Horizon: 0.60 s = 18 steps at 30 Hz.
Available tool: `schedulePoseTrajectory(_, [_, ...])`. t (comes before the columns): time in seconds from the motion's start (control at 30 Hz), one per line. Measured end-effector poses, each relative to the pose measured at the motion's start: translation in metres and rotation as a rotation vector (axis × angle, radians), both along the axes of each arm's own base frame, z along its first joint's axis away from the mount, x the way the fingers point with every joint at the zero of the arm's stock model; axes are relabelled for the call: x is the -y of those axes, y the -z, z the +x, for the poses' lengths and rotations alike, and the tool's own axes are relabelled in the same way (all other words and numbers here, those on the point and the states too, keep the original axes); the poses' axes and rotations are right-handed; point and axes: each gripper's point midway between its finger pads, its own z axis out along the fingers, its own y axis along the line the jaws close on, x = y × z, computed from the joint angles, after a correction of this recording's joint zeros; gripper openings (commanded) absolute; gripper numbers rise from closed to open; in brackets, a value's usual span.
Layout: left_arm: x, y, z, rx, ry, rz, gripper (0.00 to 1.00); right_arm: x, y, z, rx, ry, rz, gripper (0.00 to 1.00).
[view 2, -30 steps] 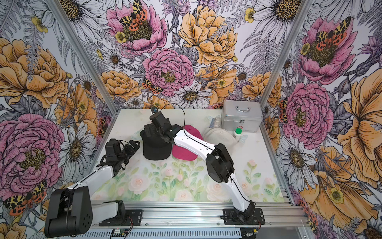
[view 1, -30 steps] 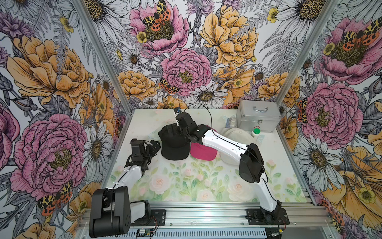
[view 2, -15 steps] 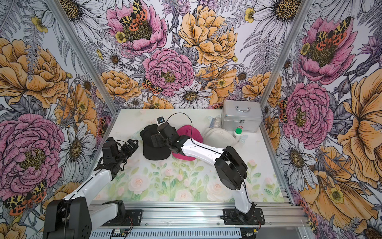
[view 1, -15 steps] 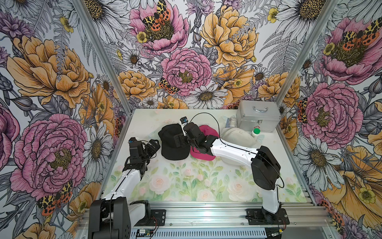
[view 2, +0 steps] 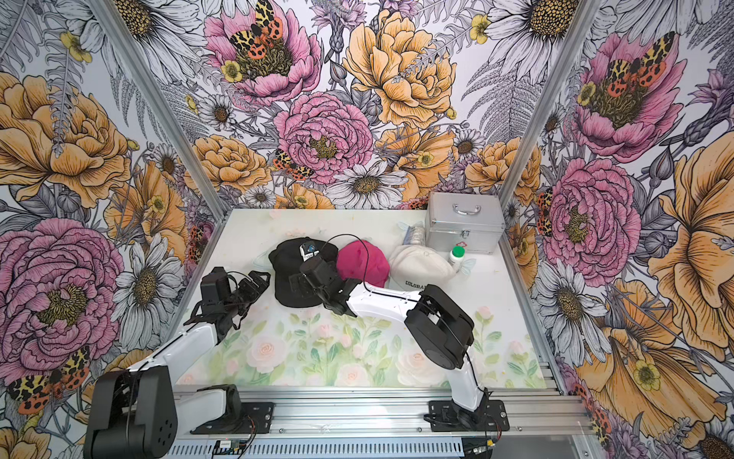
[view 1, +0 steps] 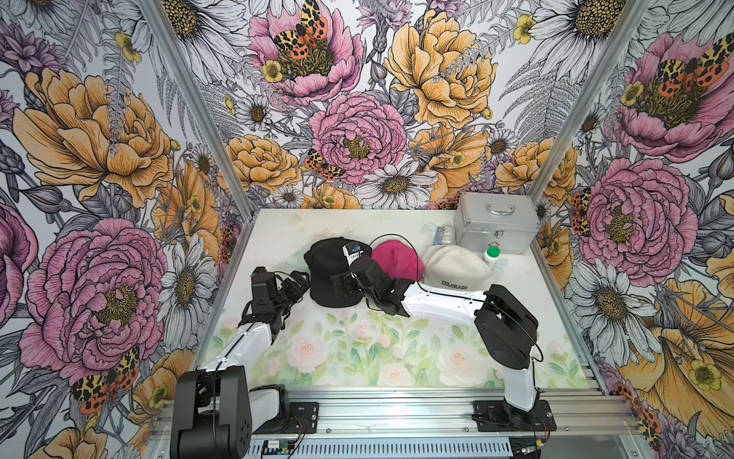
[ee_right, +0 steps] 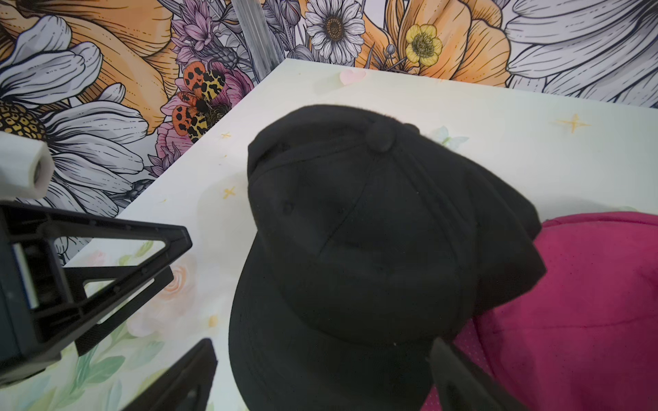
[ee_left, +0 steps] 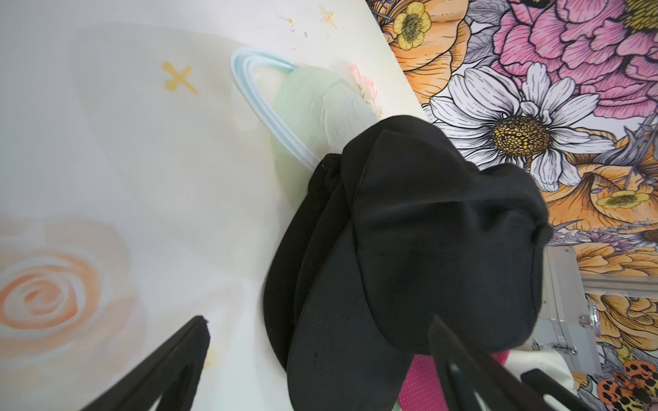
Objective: Stack the baseball caps by color
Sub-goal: Move the baseball cap to the center of the board.
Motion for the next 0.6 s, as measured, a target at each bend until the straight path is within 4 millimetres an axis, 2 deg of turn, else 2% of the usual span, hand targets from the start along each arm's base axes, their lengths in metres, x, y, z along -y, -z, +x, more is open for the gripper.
schedulePoseTrajectory(0.17, [-0.003, 0.029, 0.005, -0.096, -0.028, -0.038, 0.99, -0.012, 0.035, -0.004, -0.03, 0.045, -0.047, 0.97])
schedulePoseTrajectory(0.37, [0.003, 0.043, 0.029, -0.115, -0.008, -0.083, 0.99, -0.029, 0.072, 0.012, -0.063, 0.111, -0.061, 0.97])
schedulePoseTrajectory(0.47, [0.007, 0.046, 0.044, -0.117, 0.001, -0.086, 0.99, -0.035, 0.077, 0.024, -0.048, 0.149, -0.082, 0.98])
schedulePoseTrajectory(0.6, [0.008, 0.047, 0.069, -0.096, 0.006, -0.089, 0.99, -0.045, 0.071, 0.045, -0.017, 0.198, -0.095, 0.99])
